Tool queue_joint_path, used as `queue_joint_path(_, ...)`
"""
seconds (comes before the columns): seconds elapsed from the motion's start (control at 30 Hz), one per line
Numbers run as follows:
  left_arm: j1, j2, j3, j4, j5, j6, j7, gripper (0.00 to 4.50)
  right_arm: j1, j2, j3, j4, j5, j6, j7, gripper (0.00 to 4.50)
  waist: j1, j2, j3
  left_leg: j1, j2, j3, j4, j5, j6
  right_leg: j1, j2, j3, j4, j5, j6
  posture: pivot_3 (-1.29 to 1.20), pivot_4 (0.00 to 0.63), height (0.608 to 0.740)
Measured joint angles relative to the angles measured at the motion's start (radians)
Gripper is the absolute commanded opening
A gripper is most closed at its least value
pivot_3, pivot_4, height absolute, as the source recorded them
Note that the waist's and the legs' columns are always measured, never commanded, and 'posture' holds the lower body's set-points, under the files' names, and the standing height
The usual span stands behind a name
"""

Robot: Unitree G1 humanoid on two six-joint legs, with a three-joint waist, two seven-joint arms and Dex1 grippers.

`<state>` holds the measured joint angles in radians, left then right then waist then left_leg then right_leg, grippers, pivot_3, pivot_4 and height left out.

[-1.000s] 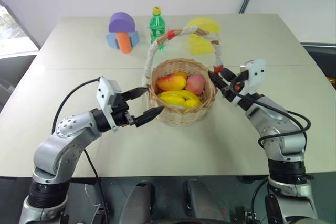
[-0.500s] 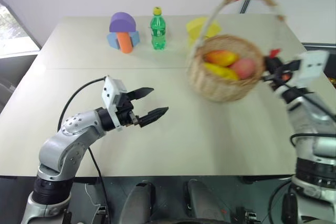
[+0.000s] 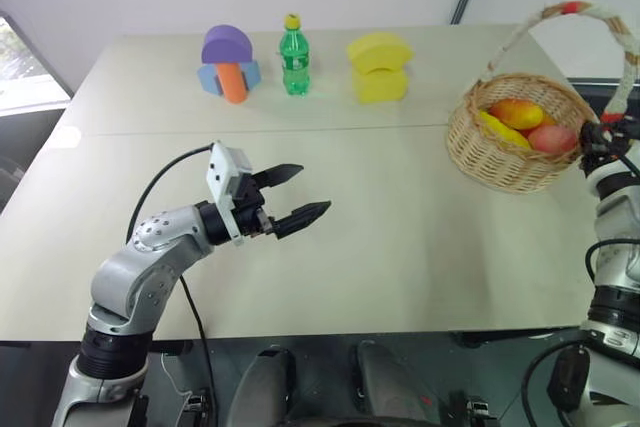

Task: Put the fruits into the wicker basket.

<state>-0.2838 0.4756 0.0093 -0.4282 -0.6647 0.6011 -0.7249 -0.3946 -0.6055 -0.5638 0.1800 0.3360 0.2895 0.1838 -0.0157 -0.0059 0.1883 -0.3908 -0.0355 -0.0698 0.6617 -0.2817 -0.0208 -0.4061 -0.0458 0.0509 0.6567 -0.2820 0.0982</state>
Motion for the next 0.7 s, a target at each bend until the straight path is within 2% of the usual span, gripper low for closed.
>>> queue_joint_path(0.2,-0.005,-0.002,0.005,0.037,0.011,-0.003,-0.001,4.50,0.163,-0.022,-0.042,-0.161,0.011,0.006,0.030,3.97,0.005,0.000,0.000,0.000,-0.001,0.000,0.000,0.000,0.001,0.000,0.000,0.000,0.000,0.000,0.000,0.00,0.150,0.740)
queue_joint_path(0.37,0.006,0.016,0.032,0.103,0.063,-0.043,0.026,4.50,0.362,-0.034,-0.099,-0.344,0.106,0.022,0.186,3.97,-0.005,0.001,-0.001,0.001,0.001,0.000,0.000,0.000,0.001,0.001,0.000,0.000,-0.001,0.000,0.000,0.00,0.150,0.740)
queue_joint_path(0.5,0.051,0.055,0.084,0.192,0.130,-0.095,0.042,4.50,0.478,-0.050,0.001,-0.515,0.190,0.070,0.356,3.97,-0.017,0.002,-0.001,0.003,0.003,0.000,0.000,0.000,0.001,0.002,0.002,0.000,0.000,0.000,0.000,0.00,0.150,0.740)
queue_joint_path(0.7,0.119,0.062,0.122,0.264,0.206,-0.181,0.074,4.50,0.461,-0.041,0.210,-0.584,0.196,0.099,0.448,3.97,-0.014,0.002,-0.001,0.002,0.002,-0.001,0.000,0.000,0.000,0.002,-0.001,0.000,0.000,0.000,0.000,0.00,0.150,0.740)
